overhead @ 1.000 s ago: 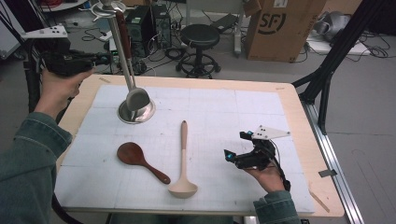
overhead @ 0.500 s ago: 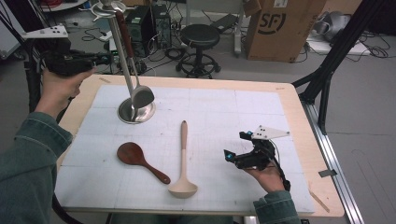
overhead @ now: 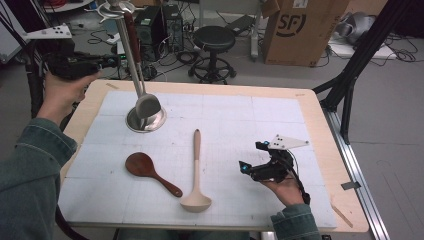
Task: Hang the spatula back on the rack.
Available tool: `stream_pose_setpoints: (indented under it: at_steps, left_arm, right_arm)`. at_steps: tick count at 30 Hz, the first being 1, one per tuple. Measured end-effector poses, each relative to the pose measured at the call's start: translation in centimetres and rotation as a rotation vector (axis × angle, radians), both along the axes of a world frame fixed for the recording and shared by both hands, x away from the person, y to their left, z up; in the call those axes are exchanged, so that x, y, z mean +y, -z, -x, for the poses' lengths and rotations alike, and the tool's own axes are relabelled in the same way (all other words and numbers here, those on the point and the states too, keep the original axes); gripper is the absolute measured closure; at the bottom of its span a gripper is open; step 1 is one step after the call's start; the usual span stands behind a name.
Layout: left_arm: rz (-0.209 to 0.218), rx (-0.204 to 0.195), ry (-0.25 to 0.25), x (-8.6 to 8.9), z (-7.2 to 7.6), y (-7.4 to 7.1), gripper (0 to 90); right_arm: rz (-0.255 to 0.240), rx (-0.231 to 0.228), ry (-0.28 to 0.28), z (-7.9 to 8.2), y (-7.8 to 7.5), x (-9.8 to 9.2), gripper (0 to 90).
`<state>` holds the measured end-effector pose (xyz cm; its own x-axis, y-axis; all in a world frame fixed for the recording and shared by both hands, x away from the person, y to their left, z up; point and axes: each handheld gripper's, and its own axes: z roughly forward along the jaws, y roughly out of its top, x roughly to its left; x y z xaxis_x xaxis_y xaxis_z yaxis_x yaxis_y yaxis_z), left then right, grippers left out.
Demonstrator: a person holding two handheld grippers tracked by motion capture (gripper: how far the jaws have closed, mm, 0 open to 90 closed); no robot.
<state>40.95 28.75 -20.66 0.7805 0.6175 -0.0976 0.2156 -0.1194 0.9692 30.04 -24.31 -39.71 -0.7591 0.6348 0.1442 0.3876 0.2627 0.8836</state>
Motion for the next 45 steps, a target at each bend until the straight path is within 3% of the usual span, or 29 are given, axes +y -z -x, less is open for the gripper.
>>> stream_pose_setpoints:
  at_steps: [11, 30, 45]
  left_arm:
    - [0.009, -0.001, 0.019, 0.1, -0.5, -0.2, 89.7]
    - [0.043, -0.056, 0.038, 0.3, -1.4, -3.5, 89.7]
    - [0.054, -0.06, 0.023, 0.9, -2.3, -5.1, 89.8]
  right_arm:
    - [0.001, 0.017, -0.002, -0.1, 0.4, 0.3, 1.3]
    - [0.003, 0.037, 0.002, -0.3, 0.8, 0.5, 1.3]
    - [-0.002, 0.039, 0.014, -0.4, 1.0, 0.3, 1.3]
